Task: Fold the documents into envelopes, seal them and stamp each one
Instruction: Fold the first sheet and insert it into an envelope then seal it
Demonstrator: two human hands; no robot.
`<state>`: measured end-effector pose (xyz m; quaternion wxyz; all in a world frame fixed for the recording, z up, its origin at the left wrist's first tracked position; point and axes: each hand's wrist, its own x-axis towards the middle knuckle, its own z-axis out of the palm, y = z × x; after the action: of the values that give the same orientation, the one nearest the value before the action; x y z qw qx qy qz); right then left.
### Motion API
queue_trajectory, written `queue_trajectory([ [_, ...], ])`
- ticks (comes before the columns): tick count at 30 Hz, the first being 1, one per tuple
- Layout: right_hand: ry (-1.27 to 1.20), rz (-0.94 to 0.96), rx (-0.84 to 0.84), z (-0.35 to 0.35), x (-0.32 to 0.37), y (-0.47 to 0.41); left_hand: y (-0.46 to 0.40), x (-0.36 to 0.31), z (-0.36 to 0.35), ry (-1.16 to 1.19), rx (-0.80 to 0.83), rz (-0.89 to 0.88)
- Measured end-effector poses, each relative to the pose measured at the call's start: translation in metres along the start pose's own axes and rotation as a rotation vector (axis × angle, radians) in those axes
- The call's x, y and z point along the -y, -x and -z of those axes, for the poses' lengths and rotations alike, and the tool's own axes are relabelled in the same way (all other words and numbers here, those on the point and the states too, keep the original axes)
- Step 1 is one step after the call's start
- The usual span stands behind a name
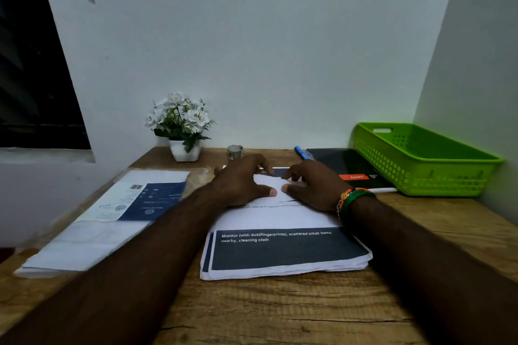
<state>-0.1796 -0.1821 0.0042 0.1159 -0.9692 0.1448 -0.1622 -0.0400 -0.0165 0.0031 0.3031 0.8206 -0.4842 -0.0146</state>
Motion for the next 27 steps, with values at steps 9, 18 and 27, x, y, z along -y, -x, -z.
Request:
queue_trajectory([
  [9, -0.211, 0.01, -0.212, 0.006, 0.01, 0.001, -0.004, -0.005, -0.002, 0.054, -0.182, -0.073],
  [18, -0.226, -0.024, -0.198, 0.013, 0.001, -0.001, 0.003, 0.015, 0.042, 0.109, -0.02, -0.002],
  [27, -0.342, -0.105, -0.212, 0.019, -0.01, -0.001, 0.004, 0.024, 0.055, 0.211, -0.085, 0.016],
])
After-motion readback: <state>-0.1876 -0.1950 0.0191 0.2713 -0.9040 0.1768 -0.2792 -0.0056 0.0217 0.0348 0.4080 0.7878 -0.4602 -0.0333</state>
